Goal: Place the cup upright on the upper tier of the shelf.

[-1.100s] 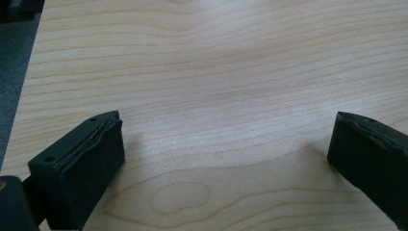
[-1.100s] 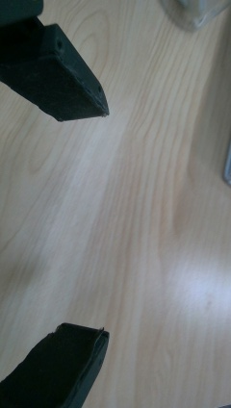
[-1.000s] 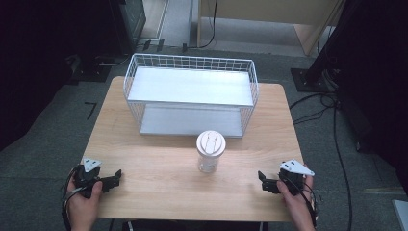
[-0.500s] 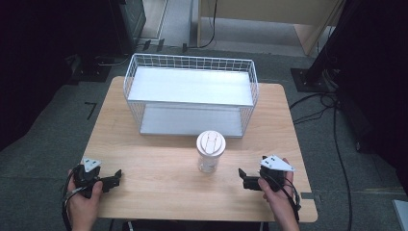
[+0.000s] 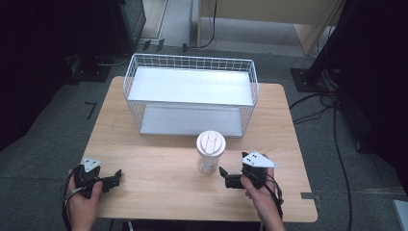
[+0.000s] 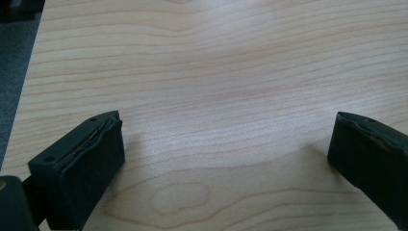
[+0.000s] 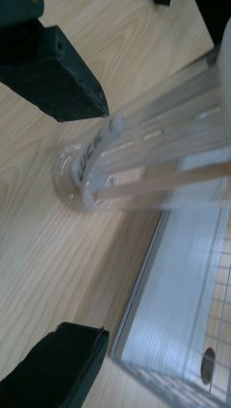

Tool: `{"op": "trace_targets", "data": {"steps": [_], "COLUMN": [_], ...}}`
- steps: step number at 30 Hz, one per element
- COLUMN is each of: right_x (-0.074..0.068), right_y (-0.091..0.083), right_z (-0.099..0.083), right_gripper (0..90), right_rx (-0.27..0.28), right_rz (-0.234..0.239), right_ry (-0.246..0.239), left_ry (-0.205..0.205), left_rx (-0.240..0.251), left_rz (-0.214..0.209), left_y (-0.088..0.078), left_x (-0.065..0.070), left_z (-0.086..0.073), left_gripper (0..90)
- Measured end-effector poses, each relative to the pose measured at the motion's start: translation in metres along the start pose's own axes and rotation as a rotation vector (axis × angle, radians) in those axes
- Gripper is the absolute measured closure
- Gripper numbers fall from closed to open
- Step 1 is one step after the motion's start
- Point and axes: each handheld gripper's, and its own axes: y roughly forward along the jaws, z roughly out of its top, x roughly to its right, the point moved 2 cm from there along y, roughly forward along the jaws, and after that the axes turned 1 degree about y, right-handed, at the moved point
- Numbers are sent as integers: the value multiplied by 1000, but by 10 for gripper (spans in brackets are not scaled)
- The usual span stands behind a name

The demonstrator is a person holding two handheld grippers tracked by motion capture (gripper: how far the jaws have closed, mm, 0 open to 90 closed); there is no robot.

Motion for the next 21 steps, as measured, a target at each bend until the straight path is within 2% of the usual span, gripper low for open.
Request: {"op": "trace_targets", "data": {"steps": [7,10,13,21], "right_x": [-16,-21,-26,-34], "right_y": [7,9,12,19], "right_z": [7,11,15,24], "right_gripper": [0,50,53,105], "right_rx": [27,43,59,95], "right_rz": [53,70,84,70], "right_ry": [6,10,22,39], "left_ry": [0,0,0,0], "left_rx": [0,0,0,0], "left_rz": [0,0,0,0], "left_y": [0,0,0,0], "left_x": [0,0,0,0], "left_z": [0,0,0,0], "left_gripper": [0,0,0,0]}}
